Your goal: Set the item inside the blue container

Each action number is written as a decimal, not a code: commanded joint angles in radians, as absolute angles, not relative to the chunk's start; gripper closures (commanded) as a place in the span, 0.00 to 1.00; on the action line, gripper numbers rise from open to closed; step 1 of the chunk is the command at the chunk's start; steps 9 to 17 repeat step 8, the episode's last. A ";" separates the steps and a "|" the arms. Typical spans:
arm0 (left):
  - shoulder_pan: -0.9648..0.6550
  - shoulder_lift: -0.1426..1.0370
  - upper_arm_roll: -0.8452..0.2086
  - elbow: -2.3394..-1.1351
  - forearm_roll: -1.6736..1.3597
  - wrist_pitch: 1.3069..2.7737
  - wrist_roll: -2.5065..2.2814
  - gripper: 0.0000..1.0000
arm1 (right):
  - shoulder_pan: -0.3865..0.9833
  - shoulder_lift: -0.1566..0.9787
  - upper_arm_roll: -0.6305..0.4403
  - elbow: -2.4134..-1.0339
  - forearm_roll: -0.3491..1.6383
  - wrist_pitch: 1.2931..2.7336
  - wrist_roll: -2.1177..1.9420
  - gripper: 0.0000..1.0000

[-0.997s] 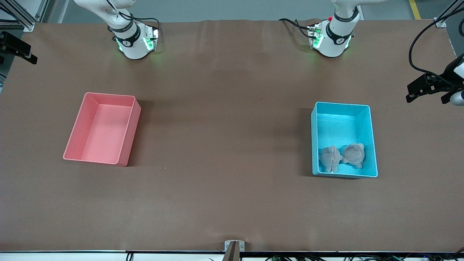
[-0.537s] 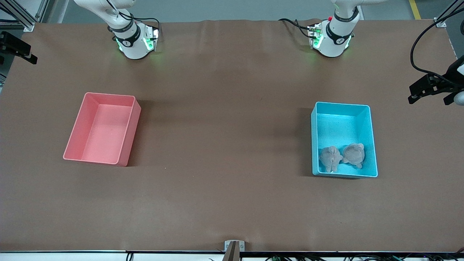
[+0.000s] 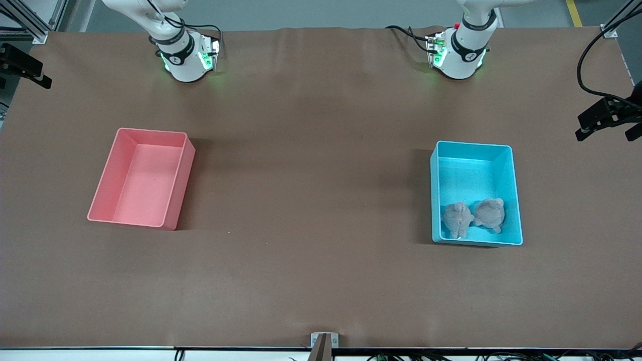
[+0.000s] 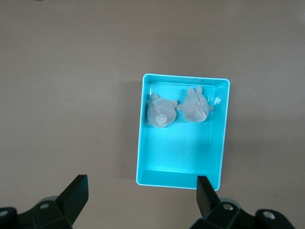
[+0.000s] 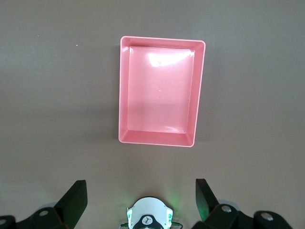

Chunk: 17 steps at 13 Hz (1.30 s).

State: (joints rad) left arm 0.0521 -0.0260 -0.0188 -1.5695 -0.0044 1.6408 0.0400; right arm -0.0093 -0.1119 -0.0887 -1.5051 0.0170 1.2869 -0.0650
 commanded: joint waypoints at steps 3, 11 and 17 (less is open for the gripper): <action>0.057 -0.021 -0.018 -1.560 -0.025 1.641 0.000 0.00 | -0.014 -0.120 -0.087 -1.509 0.009 1.279 -0.069 0.00; 0.054 -0.015 -0.023 -1.562 -0.025 1.644 0.003 0.00 | -0.008 -0.121 -0.084 -1.508 0.009 1.281 -0.069 0.00; 0.054 -0.015 -0.023 -1.562 -0.025 1.644 0.003 0.00 | -0.008 -0.121 -0.084 -1.508 0.009 1.281 -0.069 0.00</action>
